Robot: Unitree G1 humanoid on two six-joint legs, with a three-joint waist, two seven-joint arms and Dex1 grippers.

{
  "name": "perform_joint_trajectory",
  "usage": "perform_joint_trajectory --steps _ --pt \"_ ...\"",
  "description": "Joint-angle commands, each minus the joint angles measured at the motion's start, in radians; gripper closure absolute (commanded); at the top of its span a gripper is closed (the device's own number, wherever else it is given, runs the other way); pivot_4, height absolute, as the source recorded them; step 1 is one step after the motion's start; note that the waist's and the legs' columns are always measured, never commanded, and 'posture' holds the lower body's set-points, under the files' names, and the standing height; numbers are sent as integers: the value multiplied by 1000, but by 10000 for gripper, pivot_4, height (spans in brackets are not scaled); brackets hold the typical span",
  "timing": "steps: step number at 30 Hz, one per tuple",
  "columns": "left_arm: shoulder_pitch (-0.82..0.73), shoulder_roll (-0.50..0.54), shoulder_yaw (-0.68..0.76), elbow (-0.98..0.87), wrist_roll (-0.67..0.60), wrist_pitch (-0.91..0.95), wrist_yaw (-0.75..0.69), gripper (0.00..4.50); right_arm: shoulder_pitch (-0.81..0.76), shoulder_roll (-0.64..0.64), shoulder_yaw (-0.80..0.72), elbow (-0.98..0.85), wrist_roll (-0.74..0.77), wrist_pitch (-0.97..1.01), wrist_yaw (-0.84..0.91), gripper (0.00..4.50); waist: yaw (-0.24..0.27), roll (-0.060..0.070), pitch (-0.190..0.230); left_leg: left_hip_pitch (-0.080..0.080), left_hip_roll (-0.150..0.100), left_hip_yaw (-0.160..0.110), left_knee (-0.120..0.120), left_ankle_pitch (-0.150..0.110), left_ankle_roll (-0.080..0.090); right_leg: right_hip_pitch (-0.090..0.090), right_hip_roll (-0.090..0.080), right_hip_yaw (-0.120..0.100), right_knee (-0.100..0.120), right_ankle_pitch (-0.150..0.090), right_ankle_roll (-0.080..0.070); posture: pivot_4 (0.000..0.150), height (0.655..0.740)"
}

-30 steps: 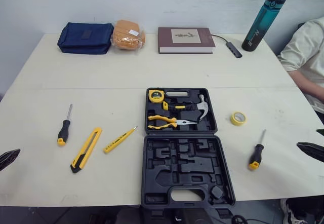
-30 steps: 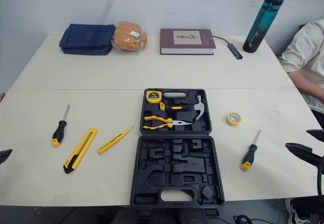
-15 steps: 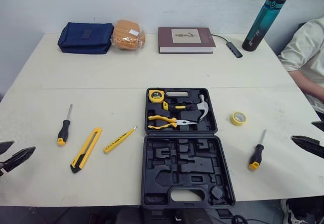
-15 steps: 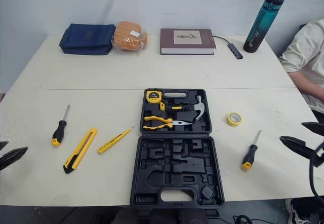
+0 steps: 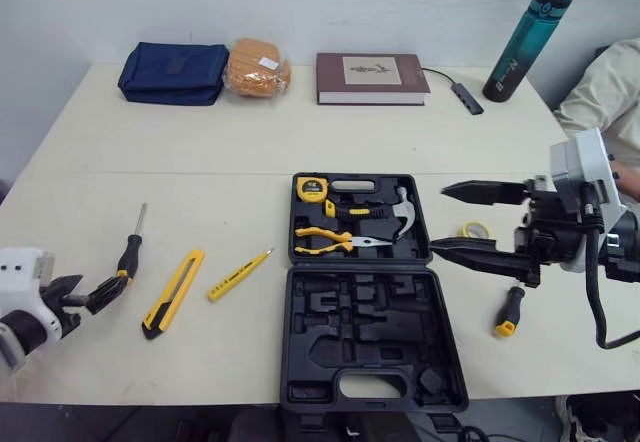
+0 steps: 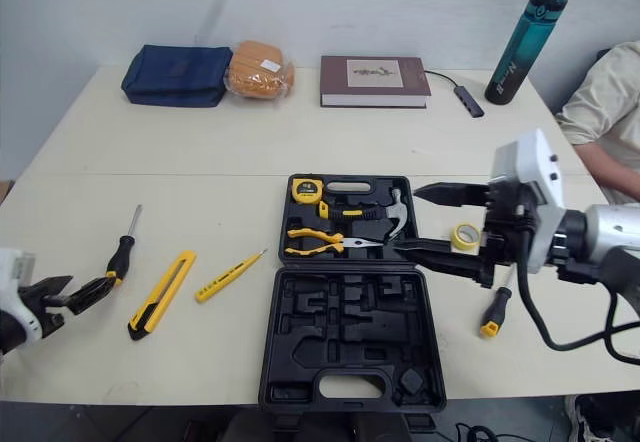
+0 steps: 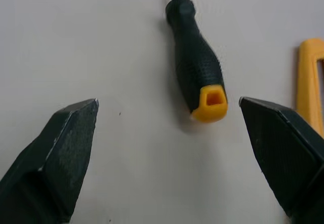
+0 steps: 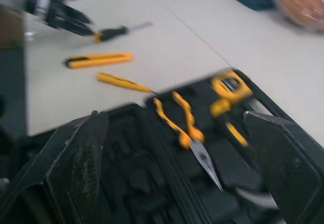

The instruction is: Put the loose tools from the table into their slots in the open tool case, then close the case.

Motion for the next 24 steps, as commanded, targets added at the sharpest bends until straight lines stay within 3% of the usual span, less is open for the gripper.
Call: perform_joint_trajectory --steps 1,6,17,20,24 --pt "-47 1 -26 -28 11 49 62 0 -96 67 69 4 91 4 -29 364 -1 -1 0 0 0 0 0 0 0 0 0 0 0 0 0 1500 7400" --pt "-103 -2 -82 -10 29 77 104 0 -183 130 181 1 68 -18 -18 364 -1 0 0 -1 0 0 0 0 0 -1 -1 0 0 0 0 1500 7400" --pt "-221 -15 -235 115 135 57 173 0 -206 168 224 4 50 -41 -14 364 2 2 0 0 0 0 1 1 -1 -1 -1 -1 1 0 0 1500 7400" --pt "-227 -24 -274 125 153 36 167 7684 -212 171 246 10 13 -67 -2 0 3 3 -1 0 0 0 1 1 -1 -1 -1 -1 2 0 0 1500 7400" --pt "-231 -32 -280 134 144 36 150 24416 -214 175 263 15 -16 -87 11 0 3 4 -1 0 0 0 1 1 -1 -1 -2 -1 1 0 0 1500 7400"
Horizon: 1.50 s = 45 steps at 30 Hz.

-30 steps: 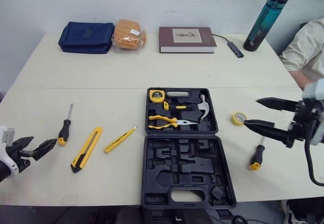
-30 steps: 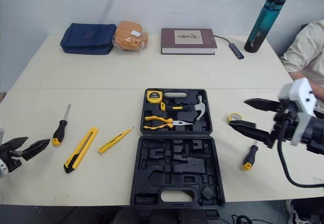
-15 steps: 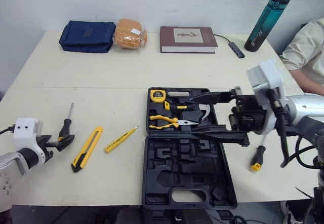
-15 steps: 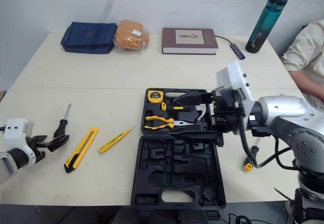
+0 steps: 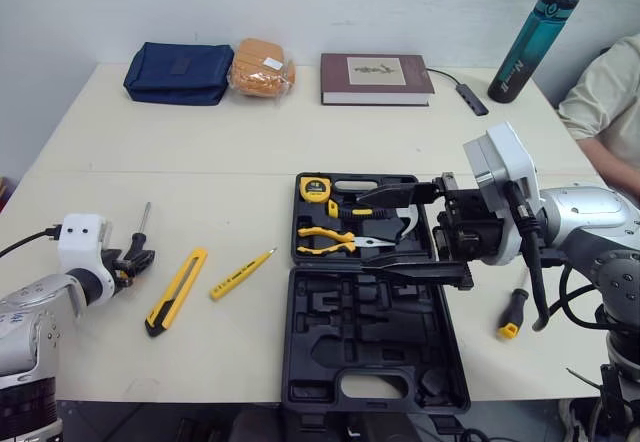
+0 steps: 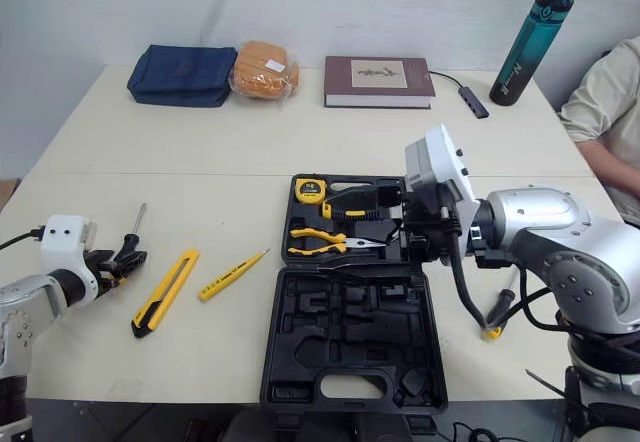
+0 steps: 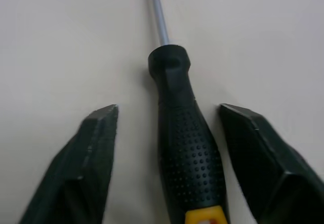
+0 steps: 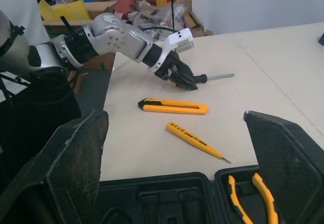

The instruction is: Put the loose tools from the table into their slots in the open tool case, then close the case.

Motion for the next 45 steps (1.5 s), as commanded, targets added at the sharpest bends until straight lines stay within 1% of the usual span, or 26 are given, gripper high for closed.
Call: perform_joint_trajectory --steps 1,2,3,4,10,14,17,20,24,27,30,34,39,45 --pt "14 -20 -27 32 6 17 -13 28015 -22 7 2 -7 -13 -28 15 0 -1 0 0 0 0 0 0 0 0 0 0 0 0 0 0 1500 7400" --pt "12 -23 -22 37 6 17 -10 33253 -24 11 4 -6 -16 -31 13 0 -1 0 0 0 0 0 0 0 0 0 0 0 0 0 0 1500 7400" --pt "8 -21 -19 45 14 9 -6 36404 -25 16 8 -4 -22 -35 9 0 -1 0 0 0 0 0 0 0 0 0 0 0 0 0 0 1500 7400" --pt "5 -20 -17 50 20 2 -3 36690 -26 20 10 -3 -27 -38 6 0 -1 1 0 0 0 0 0 0 0 0 0 0 0 0 0 1500 7400" --pt "9 28 -20 21 16 -29 -55 36690 -3 13 8 -5 -58 -43 7 0 -1 1 0 0 0 0 0 0 0 0 0 0 0 0 0 1500 7400" --pt "-12 84 -35 -88 -72 -13 -186 36690 31 -23 -24 -11 -53 -33 19 0 -2 -1 1 -1 0 -1 -1 0 0 -1 0 -1 -1 0 0 1500 7400" --pt "-26 129 -115 -203 -118 -5 -279 36690 64 -50 -41 -25 -45 -27 20 0 -1 -3 2 -2 0 -1 -1 0 0 -1 -2 -2 -3 0 0 1500 7400" --pt "-82 167 -193 -266 -152 14 -341 36690 98 -69 -42 -46 -58 -27 8 0 -2 -2 2 -3 -1 -2 -1 0 0 -1 -3 -3 -3 0 0 1500 7400" --pt "-242 179 -301 -282 -217 64 -421 36690 183 -104 -72 -87 -74 -28 -13 0 -2 -2 3 -3 -1 -2 -2 0 0 -1 -2 -3 -3 0 0 1500 7400" --pt "-342 191 -431 -288 -185 31 -480 36690 267 -141 -109 -121 -86 -33 -16 0 0 -2 3 -4 -1 -2 -1 0 0 -1 -1 -3 -4 0 0 1500 7400" --pt "-457 164 -531 -264 -194 67 -518 36690 337 -163 -158 -146 -79 -27 -39 0 -2 -2 4 -4 -2 -1 -1 0 0 -1 0 -1 -4 0 0 1500 7400" --pt "-577 136 -668 -238 -161 59 -581 36690 435 -182 -229 -178 -78 -27 -58 0 4 -2 5 -4 -1 -1 0 0 0 -1 2 0 -3 0 1 1500 7400" --pt "-666 73 -804 -214 -95 21 -611 36690 562 -203 -314 -205 -92 -25 -66 0 11 -2 6 -4 -1 0 0 0 0 -1 4 2 -4 0 1 1500 7400" --pt "-716 22 -921 -221 -26 19 -629 36690 682 -205 -413 -217 -91 -17 -71 0 21 -2 6 -4 -1 1 1 0 0 -1 4 3 -4 1 1 1500 7400"
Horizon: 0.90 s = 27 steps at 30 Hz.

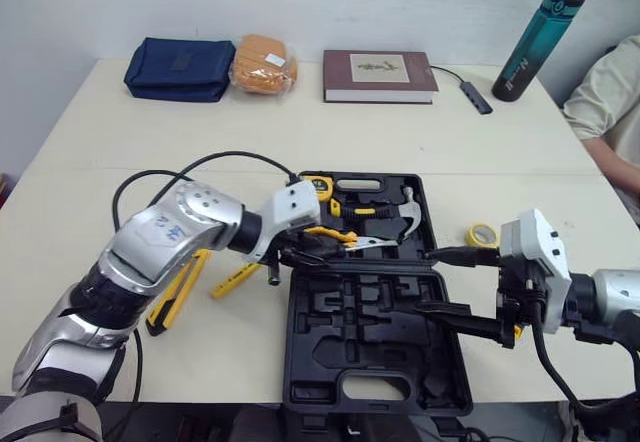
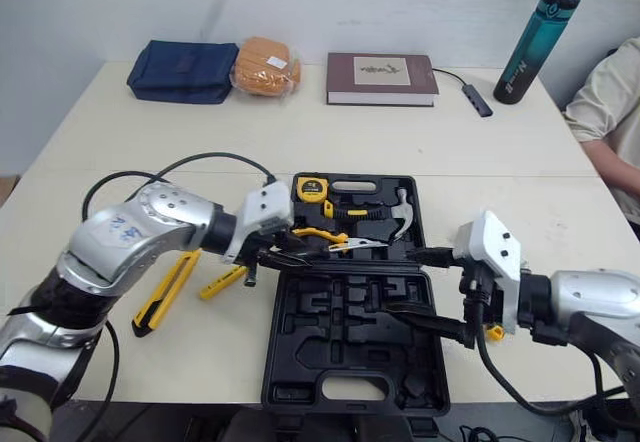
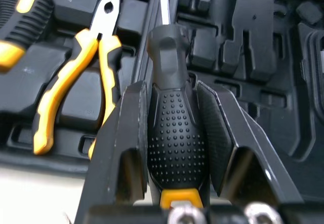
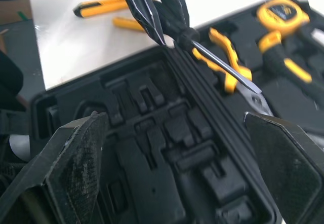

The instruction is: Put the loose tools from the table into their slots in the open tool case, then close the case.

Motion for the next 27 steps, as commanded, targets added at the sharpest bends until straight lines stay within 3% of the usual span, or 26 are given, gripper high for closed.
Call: perform_joint_trajectory --steps 1,11,27 --pt "-43 -28 -56 -22 47 7 -1 36690 54 -14 -86 -35 1 2 3 0 3 0 0 0 0 0 0 0 0 0 0 0 0 0 0 1500 7400" --pt "-90 -88 -186 18 176 -38 -10 36690 186 -2 -126 -52 -41 -17 -6 0 2 0 0 1 0 1 0 0 0 0 1 1 1 0 0 1500 7400" --pt "-62 -107 -218 28 276 -126 -78 36690 270 0 -150 -85 -72 1 -21 0 4 0 0 1 0 1 1 0 0 0 0 2 1 0 1 1500 7400"
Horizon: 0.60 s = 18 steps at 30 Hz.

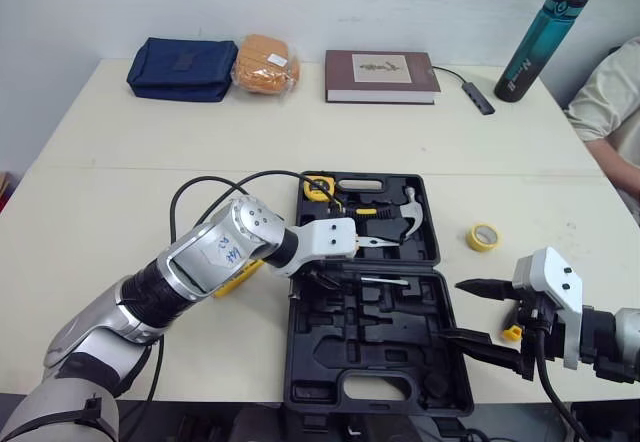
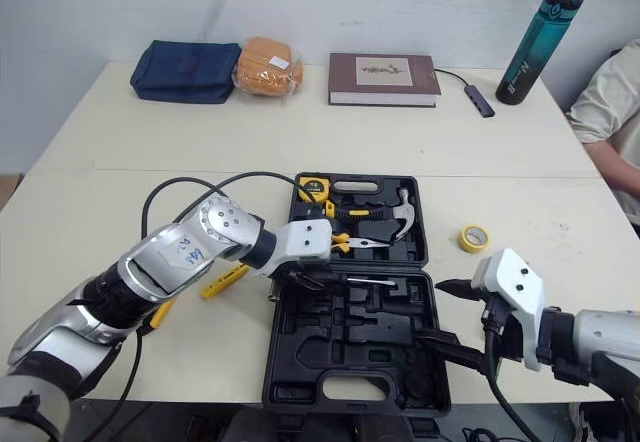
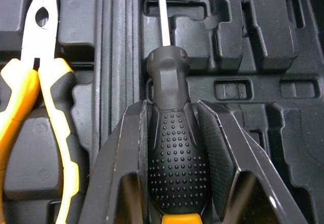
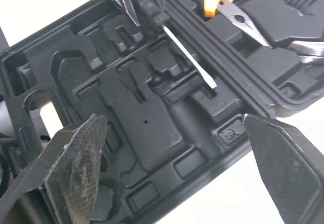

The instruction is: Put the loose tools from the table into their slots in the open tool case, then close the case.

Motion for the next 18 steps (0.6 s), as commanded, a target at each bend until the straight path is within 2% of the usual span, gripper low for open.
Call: perform_joint_trajectory --steps 1,9,18 --pt "-5 -6 1 -22 25 -20 -9 36690 8 1 -41 -37 5 2 -8 0 0 0 0 0 0 0 0 0 0 0 0 0 0 0 0 1500 7400" --pt "3 12 -38 -3 93 -62 -48 36690 -1 1 -30 -42 19 3 -22 0 0 0 0 0 0 0 0 0 0 0 0 0 0 0 0 1500 7400" --pt "9 -39 -23 33 118 -49 -30 36690 -11 8 -15 -39 19 0 -26 0 2 0 0 1 0 0 1 0 1 1 0 0 0 0 1 1500 7400"
